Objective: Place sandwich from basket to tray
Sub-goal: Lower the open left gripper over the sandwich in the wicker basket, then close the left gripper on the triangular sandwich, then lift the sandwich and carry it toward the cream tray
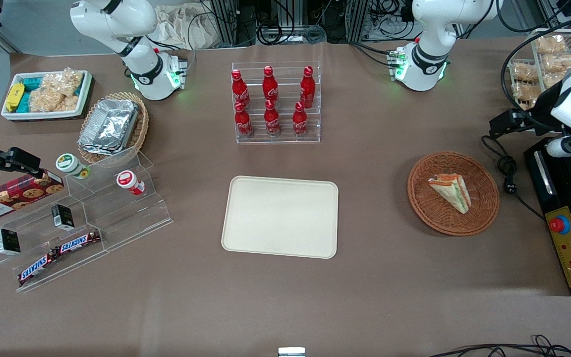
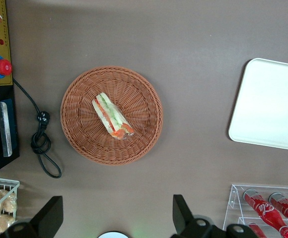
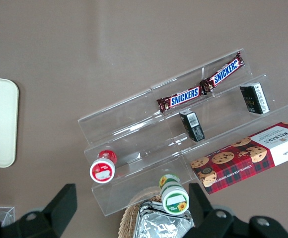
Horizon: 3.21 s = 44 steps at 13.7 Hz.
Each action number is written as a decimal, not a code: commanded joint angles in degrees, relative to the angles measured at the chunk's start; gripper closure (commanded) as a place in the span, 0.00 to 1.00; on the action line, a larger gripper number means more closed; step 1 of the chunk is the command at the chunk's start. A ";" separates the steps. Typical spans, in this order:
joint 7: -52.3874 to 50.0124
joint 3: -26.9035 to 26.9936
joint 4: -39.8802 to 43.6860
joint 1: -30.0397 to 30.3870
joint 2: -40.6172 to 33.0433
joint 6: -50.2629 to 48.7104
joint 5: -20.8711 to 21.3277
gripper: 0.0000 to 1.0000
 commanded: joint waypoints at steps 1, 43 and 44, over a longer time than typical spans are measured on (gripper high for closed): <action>0.21 -0.33 1.03 0.68 0.05 -0.92 0.60 0.01; -21.59 -6.46 -27.11 2.96 5.76 24.93 0.16 1.00; -21.68 -9.35 -25.70 2.96 5.85 24.74 -1.49 1.00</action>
